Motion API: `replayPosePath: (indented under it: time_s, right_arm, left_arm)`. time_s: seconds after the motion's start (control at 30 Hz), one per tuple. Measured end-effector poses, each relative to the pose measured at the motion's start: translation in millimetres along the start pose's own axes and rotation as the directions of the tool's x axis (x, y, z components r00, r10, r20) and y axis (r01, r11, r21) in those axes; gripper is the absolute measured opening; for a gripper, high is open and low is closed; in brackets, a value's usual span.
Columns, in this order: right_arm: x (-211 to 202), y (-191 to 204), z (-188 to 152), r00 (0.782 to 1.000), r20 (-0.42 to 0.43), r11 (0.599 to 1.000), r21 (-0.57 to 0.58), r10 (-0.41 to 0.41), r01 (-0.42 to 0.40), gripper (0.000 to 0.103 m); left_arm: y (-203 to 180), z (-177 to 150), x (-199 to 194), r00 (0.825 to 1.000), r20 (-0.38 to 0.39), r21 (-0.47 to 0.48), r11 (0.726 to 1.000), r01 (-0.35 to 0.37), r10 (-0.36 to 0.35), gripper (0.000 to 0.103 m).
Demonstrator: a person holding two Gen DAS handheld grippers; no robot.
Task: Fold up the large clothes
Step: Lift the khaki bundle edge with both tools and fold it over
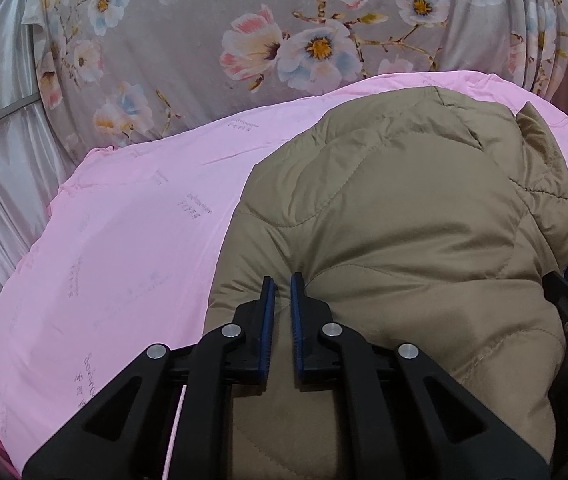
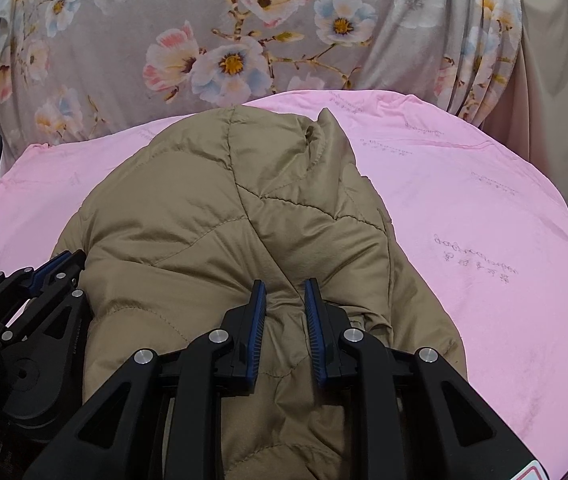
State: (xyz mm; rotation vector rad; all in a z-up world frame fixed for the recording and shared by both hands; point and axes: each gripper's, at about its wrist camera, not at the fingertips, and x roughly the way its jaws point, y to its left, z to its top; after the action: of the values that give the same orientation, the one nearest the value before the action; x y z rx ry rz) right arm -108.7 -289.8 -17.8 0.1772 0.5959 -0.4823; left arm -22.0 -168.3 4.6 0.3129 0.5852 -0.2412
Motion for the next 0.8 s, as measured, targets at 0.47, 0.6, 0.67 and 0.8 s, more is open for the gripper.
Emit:
replayPosePath:
  time_s: [0.47, 0.6, 0.67, 0.8]
  right_arm:
    - [-33.8, -55.9, 30.0, 0.995, -0.041, 0.981, 0.180, 0.087, -0.078, 0.068]
    - [-9.8, -94.1, 34.8, 0.970, -0.153, 0.940, 0.316, 0.187, -0.131, 0.074]
    - [8.8, -107.6, 29.0, 0.936, -0.220, 0.899, 0.406, 0.273, -0.167, 0.074]
    - [40.5, -123.4, 14.4, 0.863, -0.253, 0.788, 0.570, 0.437, -0.232, 0.082]
  left_arm:
    - [85.0, 21.5, -15.0, 0.948, -0.124, -0.186, 0.945, 0.269, -0.295, 0.085]
    - [122.7, 24.6, 10.6, 0.898, -0.174, -0.336, 0.882, 0.332, -0.404, 0.088]
    - [131.4, 21.9, 30.3, 0.844, -0.218, -0.415, 0.829, 0.375, -0.490, 0.088]
    - [131.4, 12.3, 65.3, 0.723, -0.255, -0.545, 0.713, 0.441, -0.642, 0.088]
